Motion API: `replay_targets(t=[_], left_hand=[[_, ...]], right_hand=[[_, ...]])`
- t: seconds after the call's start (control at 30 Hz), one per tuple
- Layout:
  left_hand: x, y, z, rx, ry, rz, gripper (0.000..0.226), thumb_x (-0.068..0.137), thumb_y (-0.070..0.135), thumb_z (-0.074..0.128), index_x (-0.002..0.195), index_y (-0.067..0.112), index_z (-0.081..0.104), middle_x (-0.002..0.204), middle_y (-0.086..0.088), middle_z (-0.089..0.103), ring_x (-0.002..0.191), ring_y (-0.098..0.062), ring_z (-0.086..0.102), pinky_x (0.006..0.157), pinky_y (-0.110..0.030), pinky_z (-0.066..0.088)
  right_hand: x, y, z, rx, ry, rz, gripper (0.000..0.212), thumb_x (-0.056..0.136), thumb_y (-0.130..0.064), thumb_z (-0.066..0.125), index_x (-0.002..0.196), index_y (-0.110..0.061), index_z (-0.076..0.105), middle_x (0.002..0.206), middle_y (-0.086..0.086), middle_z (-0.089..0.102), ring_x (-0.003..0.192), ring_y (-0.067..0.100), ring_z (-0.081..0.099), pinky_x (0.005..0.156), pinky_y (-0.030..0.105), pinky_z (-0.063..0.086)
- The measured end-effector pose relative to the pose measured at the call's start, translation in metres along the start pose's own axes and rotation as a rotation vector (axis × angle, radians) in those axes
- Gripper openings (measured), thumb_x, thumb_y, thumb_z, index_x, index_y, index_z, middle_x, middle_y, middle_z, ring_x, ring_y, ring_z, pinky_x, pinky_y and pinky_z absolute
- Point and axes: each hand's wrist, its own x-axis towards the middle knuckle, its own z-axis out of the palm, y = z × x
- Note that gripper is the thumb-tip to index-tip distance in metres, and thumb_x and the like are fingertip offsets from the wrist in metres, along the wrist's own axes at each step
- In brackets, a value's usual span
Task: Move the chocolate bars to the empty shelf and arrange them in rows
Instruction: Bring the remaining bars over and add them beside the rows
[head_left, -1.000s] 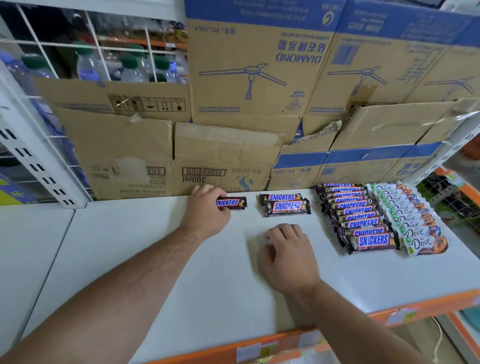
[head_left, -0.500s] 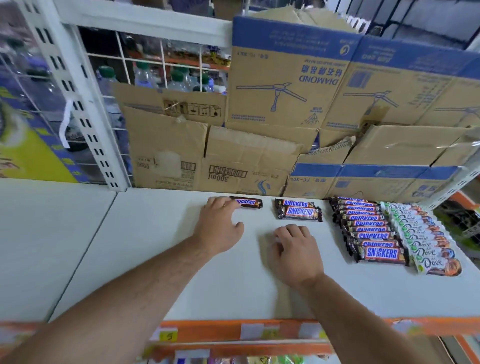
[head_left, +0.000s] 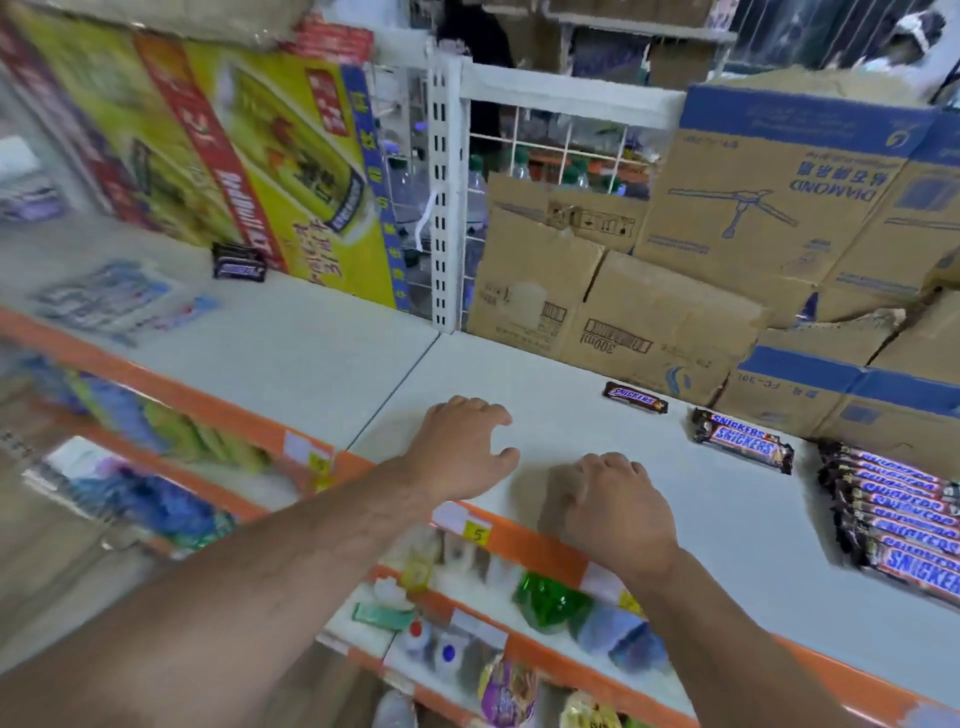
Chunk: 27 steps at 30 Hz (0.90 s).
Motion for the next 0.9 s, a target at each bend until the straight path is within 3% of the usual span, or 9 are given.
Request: replay_targets(t=[0.17,0.63,0.9], left_hand=[[-0.029,-0.048,-0.032,0.007,0.051,-0.081,0.046,0.084,0.048,0.053,0.126,0.030,0.054,0.126,0.007,0.057,0.124,-0.018,0.044,0.103,-0.034,0.031],[-0.072,-0.283,-0.141,0.010,0.087,-0.178,0.054,0.083,0.053,0.050,0.132,0.031,0.050,0.132,0.006,0.054,0.125,-0.019,0.042,0.105,-0.039,0.034],[-0.066,-0.370,-0.180,-0.032,0.135,-0.214,0.061,0.078,0.057,0.044,0.131,0.029,0.052,0.130,0.006,0.057,0.126,-0.018,0.045,0.106,-0.040,0.036]], right_hand=[[0.000,-0.063,-0.003,0.117,0.039,-0.030,0.042,0.083,-0.040,0.051,0.123,-0.024,0.054,0.126,-0.001,0.052,0.121,0.022,0.045,0.092,0.038,0.048],[0.076,-0.321,0.010,0.136,0.019,-0.235,0.055,0.086,-0.039,0.051,0.139,-0.026,0.044,0.144,-0.004,0.041,0.132,0.018,0.036,0.104,0.033,0.039],[0.130,-0.410,0.018,0.117,-0.025,-0.292,0.053,0.088,-0.038,0.053,0.138,-0.028,0.043,0.142,-0.003,0.042,0.129,0.019,0.040,0.106,0.032,0.038]])
